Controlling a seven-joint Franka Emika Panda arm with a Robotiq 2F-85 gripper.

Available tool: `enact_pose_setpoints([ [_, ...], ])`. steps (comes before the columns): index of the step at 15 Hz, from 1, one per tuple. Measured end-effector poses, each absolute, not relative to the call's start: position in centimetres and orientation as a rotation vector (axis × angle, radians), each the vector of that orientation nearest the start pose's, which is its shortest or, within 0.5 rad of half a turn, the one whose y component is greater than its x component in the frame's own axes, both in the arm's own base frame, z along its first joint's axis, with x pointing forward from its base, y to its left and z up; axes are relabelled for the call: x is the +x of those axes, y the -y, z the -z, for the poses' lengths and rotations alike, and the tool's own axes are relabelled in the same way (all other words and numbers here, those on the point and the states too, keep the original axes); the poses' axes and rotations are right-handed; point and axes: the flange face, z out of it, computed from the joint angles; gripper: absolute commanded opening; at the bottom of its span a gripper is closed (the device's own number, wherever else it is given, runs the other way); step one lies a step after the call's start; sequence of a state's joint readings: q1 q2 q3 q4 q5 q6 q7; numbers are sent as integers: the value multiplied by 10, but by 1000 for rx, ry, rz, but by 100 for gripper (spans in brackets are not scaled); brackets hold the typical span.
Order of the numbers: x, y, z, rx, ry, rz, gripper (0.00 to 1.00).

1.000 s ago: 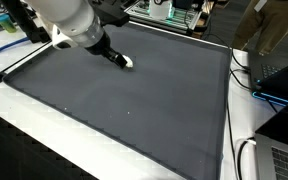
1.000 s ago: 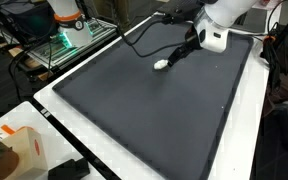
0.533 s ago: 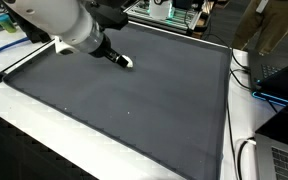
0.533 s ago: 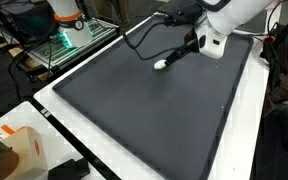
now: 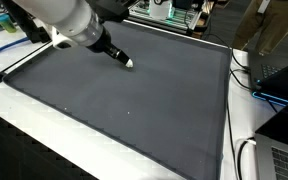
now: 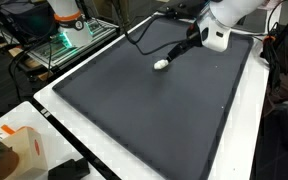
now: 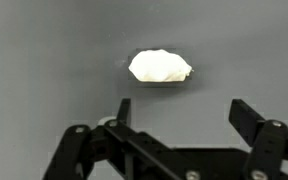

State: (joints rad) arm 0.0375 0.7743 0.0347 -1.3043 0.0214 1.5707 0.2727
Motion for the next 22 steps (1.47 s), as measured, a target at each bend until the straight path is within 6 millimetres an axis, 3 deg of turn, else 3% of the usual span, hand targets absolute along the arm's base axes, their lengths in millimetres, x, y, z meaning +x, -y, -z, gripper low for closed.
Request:
enact_pose_setpoints([
  [3,662,-53,-282,-3078,-307,-741,100],
  [8,632,-58,-337,-3117,-292,-487,100],
  [11,607,-56,-358,-3124,-294,-368,100],
  [18,519,-65,-384,-3136,-282,-238,100],
  [22,463,-92,-405,-3154,-262,-139,100],
])
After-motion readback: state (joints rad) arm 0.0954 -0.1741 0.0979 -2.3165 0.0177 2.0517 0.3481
